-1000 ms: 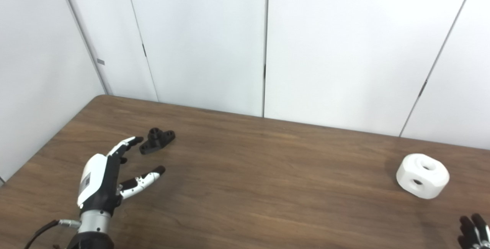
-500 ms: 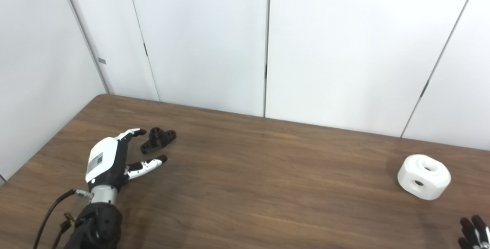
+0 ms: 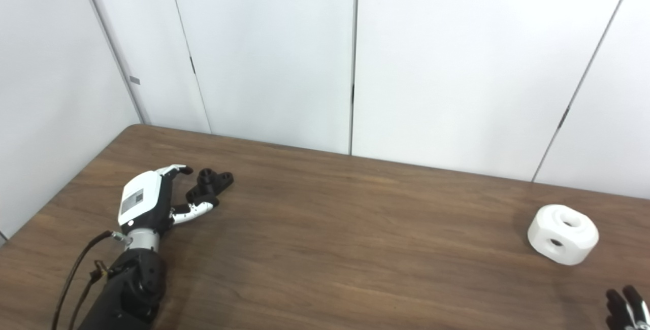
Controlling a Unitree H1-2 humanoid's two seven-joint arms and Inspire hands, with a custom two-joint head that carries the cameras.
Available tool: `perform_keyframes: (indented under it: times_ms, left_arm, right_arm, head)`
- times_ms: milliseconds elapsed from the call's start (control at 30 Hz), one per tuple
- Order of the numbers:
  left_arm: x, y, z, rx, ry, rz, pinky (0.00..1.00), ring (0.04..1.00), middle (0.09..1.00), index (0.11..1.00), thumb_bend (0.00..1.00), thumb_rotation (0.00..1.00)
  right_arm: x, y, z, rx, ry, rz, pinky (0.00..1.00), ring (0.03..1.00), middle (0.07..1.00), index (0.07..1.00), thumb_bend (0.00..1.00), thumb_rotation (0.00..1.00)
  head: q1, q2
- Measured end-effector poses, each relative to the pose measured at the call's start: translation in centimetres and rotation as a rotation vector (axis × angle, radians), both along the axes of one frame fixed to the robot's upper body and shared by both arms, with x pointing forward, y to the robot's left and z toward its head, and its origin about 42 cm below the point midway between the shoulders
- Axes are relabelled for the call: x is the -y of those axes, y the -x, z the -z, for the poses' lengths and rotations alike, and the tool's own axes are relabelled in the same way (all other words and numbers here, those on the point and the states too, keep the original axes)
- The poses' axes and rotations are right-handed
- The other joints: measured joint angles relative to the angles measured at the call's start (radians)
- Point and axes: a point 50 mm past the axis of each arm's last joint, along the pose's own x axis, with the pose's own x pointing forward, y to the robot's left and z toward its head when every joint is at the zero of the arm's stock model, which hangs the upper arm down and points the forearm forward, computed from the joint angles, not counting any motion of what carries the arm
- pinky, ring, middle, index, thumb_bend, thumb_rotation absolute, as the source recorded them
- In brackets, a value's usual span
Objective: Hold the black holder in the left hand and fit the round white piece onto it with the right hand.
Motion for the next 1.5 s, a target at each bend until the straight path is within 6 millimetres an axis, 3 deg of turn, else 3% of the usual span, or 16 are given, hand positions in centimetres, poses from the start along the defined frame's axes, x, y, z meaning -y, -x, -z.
perform_keyframes:
  times_ms: [267,600,1033,1400,1500]
  left_arm:
    - [-0.4,-0.2,0.2,-0.044,-0.017,-0.025,0.95,0.913,0.86,0.767,0.86,0.42]
    - [-0.5,-2.1,0.7,-0.122,-0.025,-0.035,0.97,0.918,0.855,0.726,0.83,0.42]
    - [-0.3,-3.6,0.5,-0.155,0.046,-0.028,0.99,0.911,0.846,0.661,0.81,0.39]
    - [-0.1,-3.7,0.5,-0.139,0.054,-0.029,0.99,0.91,0.84,0.624,0.81,0.34]
    - [0.0,-3.7,0.5,-0.133,0.049,-0.03,0.99,0.91,0.834,0.597,0.8,0.29]
  right_arm:
    - [0.0,0.0,0.0,-0.002,0.01,0.001,1.0,0.976,0.949,0.984,0.72,1.0]
    - [0.1,0.1,0.0,-0.001,0.006,0.002,1.0,0.973,0.947,0.982,0.72,0.99]
    - [0.0,0.2,0.0,0.0,0.004,0.0,1.0,0.974,0.944,0.988,0.7,0.98]
    - [0.0,0.2,0.0,-0.002,0.012,0.0,1.0,0.983,0.953,0.993,0.7,0.99]
    - [0.0,0.2,0.0,-0.002,0.013,0.0,1.0,0.982,0.95,0.993,0.7,0.99]
  head:
    - [0.003,0.008]
    - [-0.002,0.018]
    - [-0.006,0.029]
    - [-0.005,0.034]
    - [-0.003,0.035]
